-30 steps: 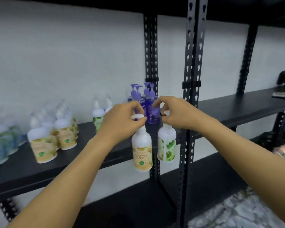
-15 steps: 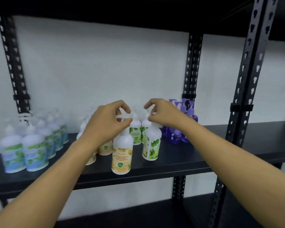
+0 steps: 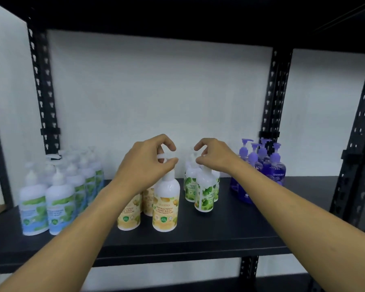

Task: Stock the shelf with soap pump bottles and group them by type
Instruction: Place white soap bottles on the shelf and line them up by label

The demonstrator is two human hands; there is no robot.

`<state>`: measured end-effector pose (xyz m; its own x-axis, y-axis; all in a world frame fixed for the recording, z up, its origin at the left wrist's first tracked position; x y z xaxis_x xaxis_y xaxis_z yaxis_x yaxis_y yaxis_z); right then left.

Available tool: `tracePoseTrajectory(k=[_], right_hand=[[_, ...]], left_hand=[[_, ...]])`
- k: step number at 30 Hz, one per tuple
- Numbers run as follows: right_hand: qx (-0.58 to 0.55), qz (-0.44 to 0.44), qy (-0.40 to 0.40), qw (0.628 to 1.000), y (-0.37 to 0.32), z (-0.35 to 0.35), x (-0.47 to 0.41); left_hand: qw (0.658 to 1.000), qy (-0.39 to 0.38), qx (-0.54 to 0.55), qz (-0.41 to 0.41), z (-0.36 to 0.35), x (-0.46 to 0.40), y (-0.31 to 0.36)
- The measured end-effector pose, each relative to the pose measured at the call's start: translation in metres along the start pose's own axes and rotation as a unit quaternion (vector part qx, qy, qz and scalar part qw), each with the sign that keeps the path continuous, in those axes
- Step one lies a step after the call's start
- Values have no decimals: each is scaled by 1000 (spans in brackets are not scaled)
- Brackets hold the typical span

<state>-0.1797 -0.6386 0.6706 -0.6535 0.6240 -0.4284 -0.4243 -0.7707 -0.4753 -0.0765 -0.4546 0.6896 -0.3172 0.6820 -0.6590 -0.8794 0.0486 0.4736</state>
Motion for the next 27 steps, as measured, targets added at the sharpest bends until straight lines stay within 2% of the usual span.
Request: tracePoseTrajectory(k=[16,21,24,27], right_hand=[[-32,-19,16,999,15,-18,-17],[5,-11,14,1000,13,-19,-11],[108,1,76,991,3,-13,2],[89,81,193,974,-23,-9,34]], left_hand=[[1000,-6,-27,-7,0,-17,-5],[998,-12,-66,-8,4,-18,-7],[994,-14,-108,-23,7,-19,-5],[986,-5,-160,-50,11,-19,-5]])
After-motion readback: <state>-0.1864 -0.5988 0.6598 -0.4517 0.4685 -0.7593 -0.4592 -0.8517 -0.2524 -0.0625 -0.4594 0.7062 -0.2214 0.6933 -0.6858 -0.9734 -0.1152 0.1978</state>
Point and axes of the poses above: each hand's wrist, its own x-axis away from the middle knuckle, its own z-axis out of the back of the hand, y = z × x, the point moved 9 cm from there along -x, towards the middle knuckle, and after that the axes turned 3 degrees about z, right-handed, at the moved point
